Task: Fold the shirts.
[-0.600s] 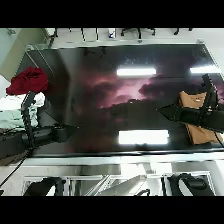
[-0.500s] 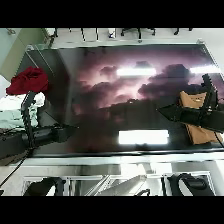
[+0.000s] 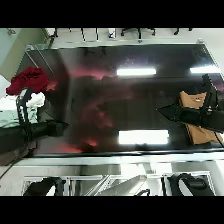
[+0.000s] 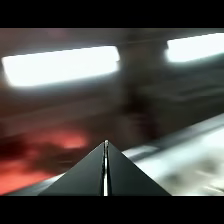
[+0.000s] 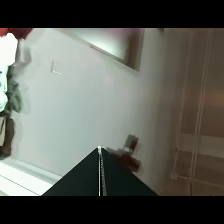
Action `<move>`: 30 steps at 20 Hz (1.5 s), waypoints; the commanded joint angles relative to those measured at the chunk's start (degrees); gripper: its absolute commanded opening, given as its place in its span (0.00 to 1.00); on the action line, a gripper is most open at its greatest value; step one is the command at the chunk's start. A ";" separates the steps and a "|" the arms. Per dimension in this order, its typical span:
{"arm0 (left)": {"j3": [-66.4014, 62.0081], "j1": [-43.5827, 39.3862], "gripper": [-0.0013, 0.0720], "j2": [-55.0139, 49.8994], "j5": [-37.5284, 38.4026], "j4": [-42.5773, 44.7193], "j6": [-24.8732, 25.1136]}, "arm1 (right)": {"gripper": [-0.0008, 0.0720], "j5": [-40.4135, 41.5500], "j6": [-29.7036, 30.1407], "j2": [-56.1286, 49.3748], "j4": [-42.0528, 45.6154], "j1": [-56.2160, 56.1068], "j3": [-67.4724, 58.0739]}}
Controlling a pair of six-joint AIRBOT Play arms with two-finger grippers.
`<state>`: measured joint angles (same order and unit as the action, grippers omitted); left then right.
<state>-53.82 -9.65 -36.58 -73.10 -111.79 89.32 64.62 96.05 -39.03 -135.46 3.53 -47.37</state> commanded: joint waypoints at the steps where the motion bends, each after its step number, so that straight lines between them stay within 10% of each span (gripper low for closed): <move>1: -8.46 0.04 0.04 -7.52 -2.27 22.29 -1.53 | 0.04 0.00 -0.02 0.04 0.00 -0.07 0.02; 3: -14.75 0.04 0.10 -15.08 0.57 31.08 -1.36 | 0.05 0.00 -0.02 0.04 0.02 -0.07 0.02; 5: -21.11 0.07 0.89 -24.35 5.46 39.74 -0.81 | 0.04 -0.02 -0.02 0.04 0.02 -0.07 0.02; 10: -39.50 2.80 0.98 -53.92 10.75 60.22 -0.79 | 0.04 -0.48 -0.04 0.02 -0.02 -0.04 0.02; 17: -63.28 16.09 0.98 -84.52 16.68 61.81 -5.46 | 0.04 -1.05 0.00 0.02 0.02 -0.07 0.02; 26: -61.07 22.56 0.98 -92.67 41.51 57.57 -5.46 | 0.04 -1.07 -0.02 0.00 0.00 -0.07 0.02; 27: -61.90 22.56 0.93 -93.55 40.87 57.59 -5.46 | 0.04 -1.07 -0.02 0.02 0.00 -0.07 0.02; 29: -62.77 22.53 0.05 -94.31 38.95 57.61 -5.44 | 0.04 -1.05 -0.02 0.02 0.00 -0.07 0.02; 30: -62.79 22.53 0.04 -94.27 37.81 57.59 -5.42 | 0.04 -1.05 -0.02 0.02 0.00 -0.07 0.02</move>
<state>-116.01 12.51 -129.62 -34.92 -53.84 83.99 63.55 96.05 -39.03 -135.44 3.53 -47.37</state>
